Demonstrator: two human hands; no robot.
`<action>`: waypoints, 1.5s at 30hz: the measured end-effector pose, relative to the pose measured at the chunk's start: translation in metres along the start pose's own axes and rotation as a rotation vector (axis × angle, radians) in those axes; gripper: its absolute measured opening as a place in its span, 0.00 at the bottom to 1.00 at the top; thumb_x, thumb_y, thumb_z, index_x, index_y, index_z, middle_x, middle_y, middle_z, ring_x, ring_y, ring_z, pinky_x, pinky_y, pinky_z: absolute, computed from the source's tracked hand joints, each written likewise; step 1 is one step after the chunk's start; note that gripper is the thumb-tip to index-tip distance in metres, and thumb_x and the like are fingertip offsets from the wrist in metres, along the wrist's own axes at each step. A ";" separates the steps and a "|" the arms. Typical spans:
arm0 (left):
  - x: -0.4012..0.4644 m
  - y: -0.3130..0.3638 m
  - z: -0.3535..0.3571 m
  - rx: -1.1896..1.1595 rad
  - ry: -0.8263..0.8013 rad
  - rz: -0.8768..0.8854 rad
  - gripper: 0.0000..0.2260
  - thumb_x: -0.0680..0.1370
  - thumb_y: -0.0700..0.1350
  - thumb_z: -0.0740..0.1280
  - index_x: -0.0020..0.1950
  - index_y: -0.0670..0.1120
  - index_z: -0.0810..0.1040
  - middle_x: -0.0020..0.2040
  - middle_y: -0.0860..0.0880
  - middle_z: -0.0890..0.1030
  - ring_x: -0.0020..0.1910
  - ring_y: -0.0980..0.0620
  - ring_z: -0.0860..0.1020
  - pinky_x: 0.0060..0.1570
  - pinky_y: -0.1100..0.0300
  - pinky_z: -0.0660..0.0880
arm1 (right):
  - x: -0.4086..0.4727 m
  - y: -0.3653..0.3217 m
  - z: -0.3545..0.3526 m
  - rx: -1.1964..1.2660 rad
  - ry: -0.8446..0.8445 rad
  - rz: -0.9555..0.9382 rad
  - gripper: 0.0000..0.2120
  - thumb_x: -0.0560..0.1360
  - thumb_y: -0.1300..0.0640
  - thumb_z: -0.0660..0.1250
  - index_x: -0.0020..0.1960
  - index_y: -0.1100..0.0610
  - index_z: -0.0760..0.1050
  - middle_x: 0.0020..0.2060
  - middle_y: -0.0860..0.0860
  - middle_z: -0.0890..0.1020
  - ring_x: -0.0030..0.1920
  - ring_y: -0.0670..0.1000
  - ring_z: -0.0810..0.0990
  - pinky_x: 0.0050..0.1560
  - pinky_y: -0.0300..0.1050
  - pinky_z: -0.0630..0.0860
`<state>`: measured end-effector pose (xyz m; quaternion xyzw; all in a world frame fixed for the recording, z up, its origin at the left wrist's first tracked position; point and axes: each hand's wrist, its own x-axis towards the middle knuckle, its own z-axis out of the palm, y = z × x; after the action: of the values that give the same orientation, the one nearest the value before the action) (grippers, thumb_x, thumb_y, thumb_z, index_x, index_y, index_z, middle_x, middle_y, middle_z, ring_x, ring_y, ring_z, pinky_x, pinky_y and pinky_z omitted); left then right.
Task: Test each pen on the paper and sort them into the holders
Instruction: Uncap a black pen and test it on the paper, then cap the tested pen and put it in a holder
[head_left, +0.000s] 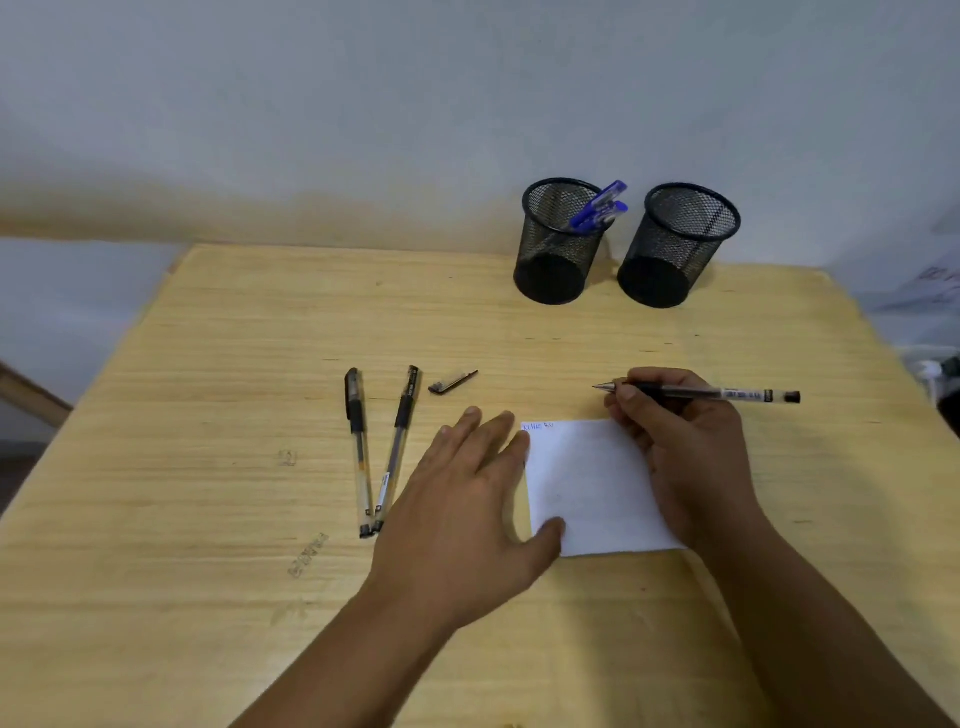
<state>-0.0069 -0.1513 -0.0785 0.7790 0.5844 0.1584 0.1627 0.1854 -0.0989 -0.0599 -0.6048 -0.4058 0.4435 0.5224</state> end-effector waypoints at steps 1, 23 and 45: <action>0.001 0.000 -0.001 -0.008 -0.003 0.001 0.35 0.72 0.65 0.61 0.77 0.53 0.63 0.79 0.55 0.57 0.79 0.56 0.46 0.75 0.62 0.43 | -0.002 -0.001 -0.002 -0.016 0.005 -0.002 0.06 0.73 0.64 0.71 0.48 0.54 0.81 0.44 0.52 0.86 0.49 0.51 0.85 0.54 0.50 0.80; 0.067 -0.042 -0.052 0.273 0.147 -0.188 0.10 0.79 0.52 0.65 0.57 0.55 0.82 0.57 0.52 0.78 0.58 0.45 0.70 0.54 0.53 0.68 | -0.044 -0.011 -0.039 -0.012 0.019 -0.039 0.09 0.71 0.62 0.75 0.48 0.52 0.81 0.42 0.49 0.87 0.47 0.51 0.86 0.57 0.53 0.80; 0.010 0.019 -0.054 -0.472 0.164 -0.085 0.07 0.75 0.47 0.73 0.52 0.54 0.86 0.40 0.63 0.83 0.38 0.63 0.76 0.38 0.74 0.67 | -0.058 -0.038 -0.018 -0.291 -0.133 -0.286 0.04 0.72 0.58 0.74 0.43 0.50 0.80 0.35 0.48 0.85 0.37 0.46 0.83 0.39 0.45 0.80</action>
<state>-0.0117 -0.1427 -0.0214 0.6787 0.5748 0.3460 0.2988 0.1855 -0.1545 -0.0149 -0.5797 -0.5808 0.3403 0.4592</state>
